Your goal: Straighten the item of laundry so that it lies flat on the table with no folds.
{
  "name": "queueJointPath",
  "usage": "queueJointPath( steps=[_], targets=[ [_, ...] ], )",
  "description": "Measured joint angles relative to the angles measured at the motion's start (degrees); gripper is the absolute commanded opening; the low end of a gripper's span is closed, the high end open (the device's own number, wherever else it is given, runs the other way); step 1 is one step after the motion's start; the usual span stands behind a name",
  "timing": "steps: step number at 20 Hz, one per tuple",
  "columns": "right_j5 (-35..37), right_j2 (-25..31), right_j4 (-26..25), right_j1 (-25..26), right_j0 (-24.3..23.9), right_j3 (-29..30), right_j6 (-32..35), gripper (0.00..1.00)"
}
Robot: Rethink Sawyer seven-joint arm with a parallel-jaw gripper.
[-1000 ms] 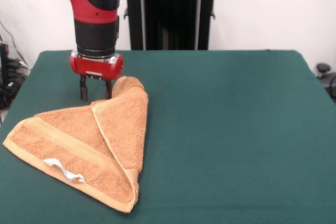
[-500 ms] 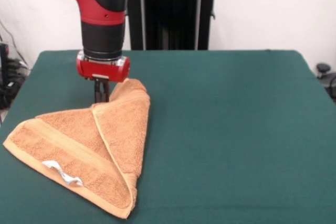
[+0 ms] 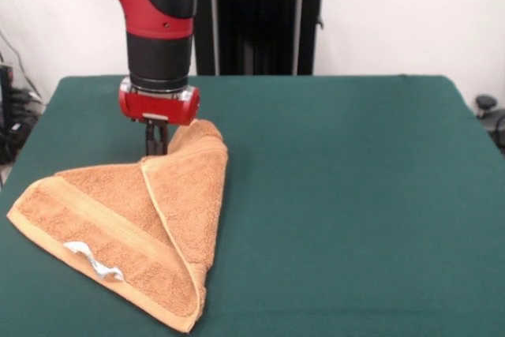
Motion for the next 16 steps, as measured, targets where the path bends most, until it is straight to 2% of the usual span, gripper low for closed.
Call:
queueJointPath(
  steps=[8,16],
  targets=[
    [0.8,-1.1,1.2,0.0,1.7,-0.9,0.0,0.0],
    [7.0,-2.9,4.7,-1.5,5.8,-3.1,0.0,0.0]
  ],
)
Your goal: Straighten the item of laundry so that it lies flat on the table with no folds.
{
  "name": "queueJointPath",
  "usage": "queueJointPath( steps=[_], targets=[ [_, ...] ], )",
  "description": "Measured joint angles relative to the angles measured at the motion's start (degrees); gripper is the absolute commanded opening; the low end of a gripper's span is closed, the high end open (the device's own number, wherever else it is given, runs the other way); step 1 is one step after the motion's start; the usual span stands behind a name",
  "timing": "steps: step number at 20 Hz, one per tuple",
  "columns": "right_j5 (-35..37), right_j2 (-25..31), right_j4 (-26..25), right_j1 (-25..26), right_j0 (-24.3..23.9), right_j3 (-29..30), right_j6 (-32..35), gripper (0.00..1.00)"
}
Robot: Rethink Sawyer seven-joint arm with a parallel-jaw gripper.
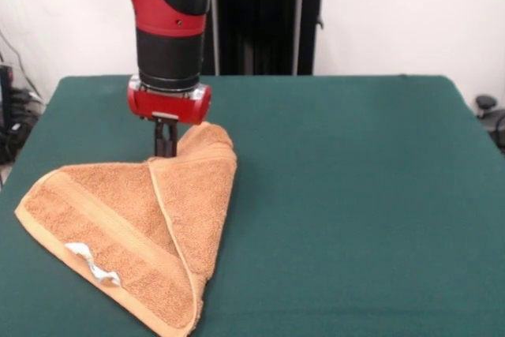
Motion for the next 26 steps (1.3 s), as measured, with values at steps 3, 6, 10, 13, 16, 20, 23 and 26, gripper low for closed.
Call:
queueJointPath(
  steps=[3,6,10,13,16,20,23,26],
  targets=[
    [2.4,-0.8,1.1,-0.9,1.4,-1.0,0.0,0.0],
    [3.6,-1.0,1.6,-1.7,1.8,-1.7,0.0,0.0],
    [4.2,-1.4,2.2,-2.2,1.9,-2.4,0.0,0.0],
    [4.2,-2.0,2.5,-2.6,1.9,-3.0,0.0,0.0],
    [4.2,-2.3,3.0,-3.1,1.9,-3.5,0.0,0.0],
    [4.2,-2.3,3.3,-3.0,1.8,-3.8,0.0,0.0],
    [4.2,-2.3,3.4,-2.7,1.4,-3.8,0.0,0.0],
    [4.2,-2.3,3.3,-2.5,0.9,-3.8,0.0,0.0]
  ],
)
